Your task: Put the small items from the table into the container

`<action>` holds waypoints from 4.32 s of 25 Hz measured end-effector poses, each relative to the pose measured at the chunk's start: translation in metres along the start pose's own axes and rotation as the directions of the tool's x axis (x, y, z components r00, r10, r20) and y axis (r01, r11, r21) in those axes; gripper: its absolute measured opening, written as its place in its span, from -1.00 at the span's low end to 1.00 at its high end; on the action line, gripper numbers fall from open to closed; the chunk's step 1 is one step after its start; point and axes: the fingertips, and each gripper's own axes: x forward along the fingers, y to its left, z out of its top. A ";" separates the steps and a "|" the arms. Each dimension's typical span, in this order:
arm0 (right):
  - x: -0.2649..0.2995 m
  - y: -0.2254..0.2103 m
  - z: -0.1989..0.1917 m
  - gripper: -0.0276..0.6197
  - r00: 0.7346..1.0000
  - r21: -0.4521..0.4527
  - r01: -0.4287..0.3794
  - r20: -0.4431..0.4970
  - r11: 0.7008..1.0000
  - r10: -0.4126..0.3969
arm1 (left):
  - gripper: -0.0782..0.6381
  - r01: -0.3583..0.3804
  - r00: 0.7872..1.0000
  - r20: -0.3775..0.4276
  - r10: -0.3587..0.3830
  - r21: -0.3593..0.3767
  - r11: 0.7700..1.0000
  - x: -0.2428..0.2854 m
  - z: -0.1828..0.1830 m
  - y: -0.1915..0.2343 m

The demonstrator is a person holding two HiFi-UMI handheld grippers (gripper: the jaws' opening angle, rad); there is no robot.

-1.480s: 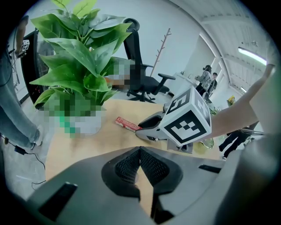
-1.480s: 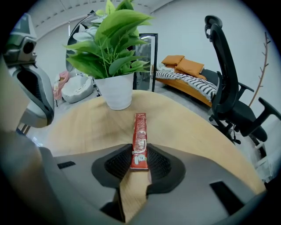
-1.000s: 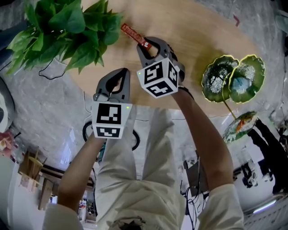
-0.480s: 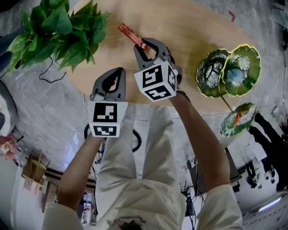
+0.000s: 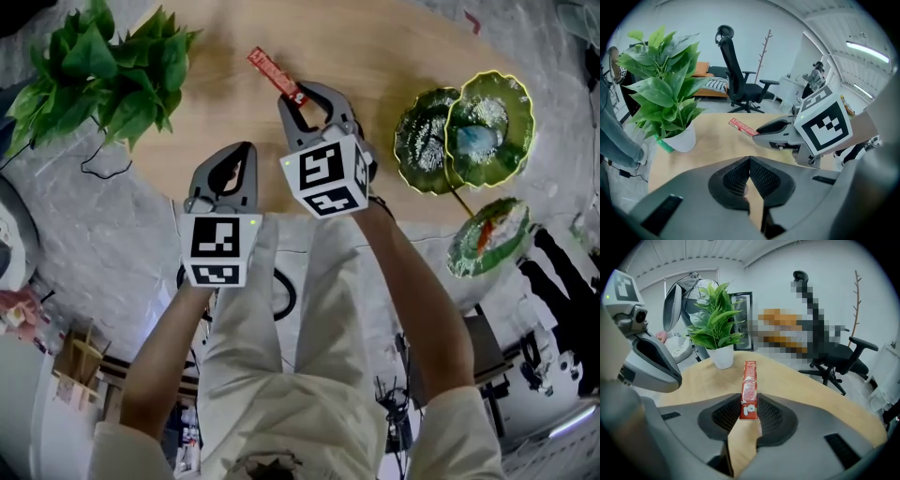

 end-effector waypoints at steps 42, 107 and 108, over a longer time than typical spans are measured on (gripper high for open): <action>-0.124 -0.077 -0.117 -0.60 0.966 0.311 0.252 -0.020 0.916 -0.259 | -0.76 0.099 0.995 -0.043 -0.094 0.153 0.983 0.046 0.018 -0.131; -0.179 -0.092 -0.198 -0.59 0.892 0.400 0.443 -0.104 0.803 -0.440 | -0.76 0.155 0.987 -0.077 -0.141 0.228 0.961 0.053 0.006 -0.190; -0.179 -0.090 -0.197 -0.59 0.892 0.399 0.443 -0.104 0.803 -0.440 | -0.76 0.155 0.987 -0.076 -0.141 0.228 0.961 0.052 0.005 -0.190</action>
